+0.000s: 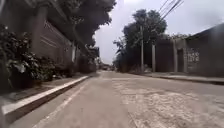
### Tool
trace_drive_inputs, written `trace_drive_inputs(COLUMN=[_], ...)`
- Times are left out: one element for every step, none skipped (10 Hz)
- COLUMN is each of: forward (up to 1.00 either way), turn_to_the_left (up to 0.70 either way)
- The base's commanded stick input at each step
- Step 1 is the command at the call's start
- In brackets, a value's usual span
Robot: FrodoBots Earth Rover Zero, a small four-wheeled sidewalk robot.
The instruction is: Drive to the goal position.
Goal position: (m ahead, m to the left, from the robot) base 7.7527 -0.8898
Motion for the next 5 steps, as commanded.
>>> trace_drive_inputs(forward=[0.70, 0.70, 0.70, 0.70, 0.70], turn_to_the_left=[0.00, 0.00, 0.00, 0.00, 0.00])
